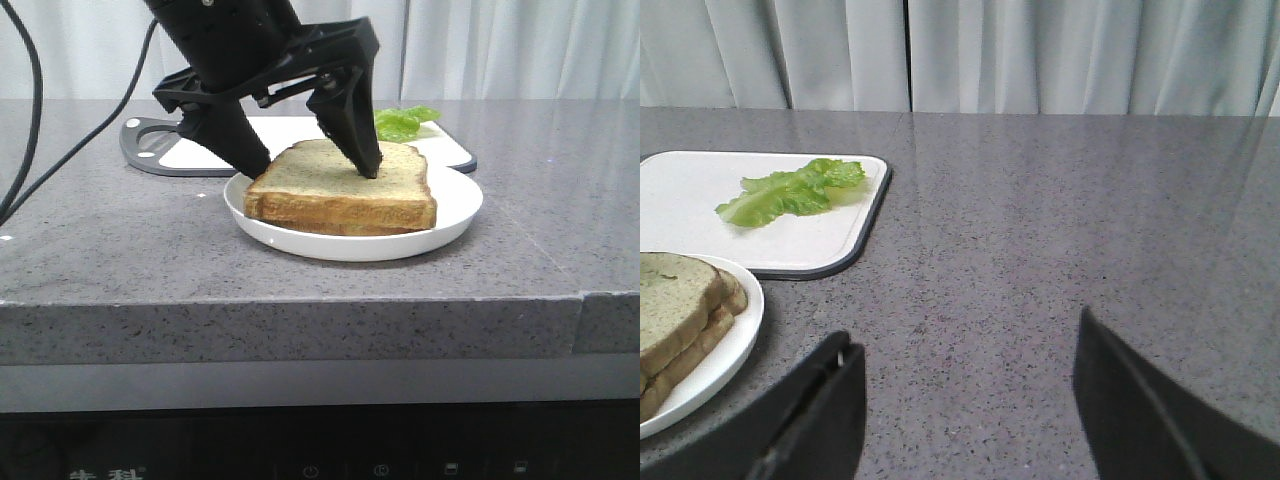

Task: Left arm grabs bread, right arm adds lettuce
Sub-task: 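Lower the left gripper onto the top bread slice and pinch its edge, then lift the top bread slice with the left gripper and move it aside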

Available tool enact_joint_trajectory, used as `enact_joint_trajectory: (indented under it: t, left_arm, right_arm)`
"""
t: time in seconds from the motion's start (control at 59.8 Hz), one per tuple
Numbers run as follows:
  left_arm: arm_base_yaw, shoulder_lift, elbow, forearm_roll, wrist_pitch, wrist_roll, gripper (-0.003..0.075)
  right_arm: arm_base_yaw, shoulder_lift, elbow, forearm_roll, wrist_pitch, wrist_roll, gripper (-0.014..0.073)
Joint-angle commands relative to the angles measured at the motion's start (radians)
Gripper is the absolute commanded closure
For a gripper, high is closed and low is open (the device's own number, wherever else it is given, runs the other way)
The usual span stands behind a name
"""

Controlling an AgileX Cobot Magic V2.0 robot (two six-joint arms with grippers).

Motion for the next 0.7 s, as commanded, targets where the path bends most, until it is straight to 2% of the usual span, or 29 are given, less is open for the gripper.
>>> enact_joint_trajectory:
  t: [0.0,0.1,0.418,0.451,0.685]
  left_arm:
    - [-0.003,-0.045,-0.032,-0.015,-0.032,-0.005,0.0099]
    - [-0.003,-0.045,-0.032,-0.015,-0.026,-0.005,0.0200]
    - [-0.003,-0.045,-0.032,-0.015,0.000,-0.005,0.0719]
    - [-0.003,-0.045,-0.032,-0.015,0.000,-0.005,0.0743]
    - [0.000,-0.061,-0.036,-0.015,0.000,-0.005,0.0741]
  right_arm:
    - [-0.006,0.018,-0.036,0.001,-0.074,0.000,0.0120]
    - [-0.006,0.018,-0.036,0.001,-0.074,0.000,0.0120]
    - [-0.006,0.018,-0.036,0.001,-0.074,0.000,0.0120]
    - [-0.006,0.018,-0.036,0.001,-0.074,0.000,0.0120]
    - [-0.006,0.018,-0.036,0.001,-0.074,0.000,0.0120]
